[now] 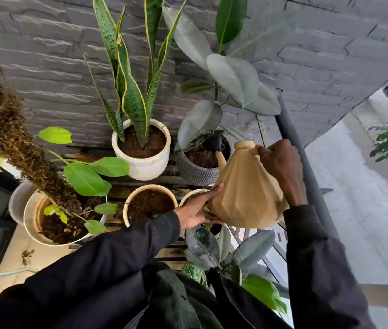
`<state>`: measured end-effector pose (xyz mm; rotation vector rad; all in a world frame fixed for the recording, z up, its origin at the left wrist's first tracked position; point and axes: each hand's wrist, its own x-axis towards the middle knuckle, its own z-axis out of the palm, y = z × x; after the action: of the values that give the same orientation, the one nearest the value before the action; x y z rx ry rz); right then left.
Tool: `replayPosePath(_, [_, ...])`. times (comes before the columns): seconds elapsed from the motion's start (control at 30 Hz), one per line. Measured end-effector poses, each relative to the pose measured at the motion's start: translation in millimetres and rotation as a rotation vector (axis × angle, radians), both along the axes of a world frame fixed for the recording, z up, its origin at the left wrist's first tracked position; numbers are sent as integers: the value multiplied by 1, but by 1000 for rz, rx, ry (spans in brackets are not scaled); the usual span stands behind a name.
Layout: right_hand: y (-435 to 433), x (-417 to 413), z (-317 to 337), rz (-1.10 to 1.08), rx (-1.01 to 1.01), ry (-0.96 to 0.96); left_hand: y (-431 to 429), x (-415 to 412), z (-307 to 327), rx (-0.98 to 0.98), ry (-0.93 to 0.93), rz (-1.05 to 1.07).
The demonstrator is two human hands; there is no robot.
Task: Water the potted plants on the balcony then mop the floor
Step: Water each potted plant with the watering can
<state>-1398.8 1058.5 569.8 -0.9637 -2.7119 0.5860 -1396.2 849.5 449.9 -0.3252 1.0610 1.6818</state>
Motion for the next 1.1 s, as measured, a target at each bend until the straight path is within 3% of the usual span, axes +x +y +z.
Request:
replayPosePath(0.23, [7, -14, 10, 53, 77, -32, 5, 0, 9, 31, -60, 30])
replayPosePath(1.1, [32, -25, 8, 101, 18, -60, 24, 2, 13, 40, -86, 72])
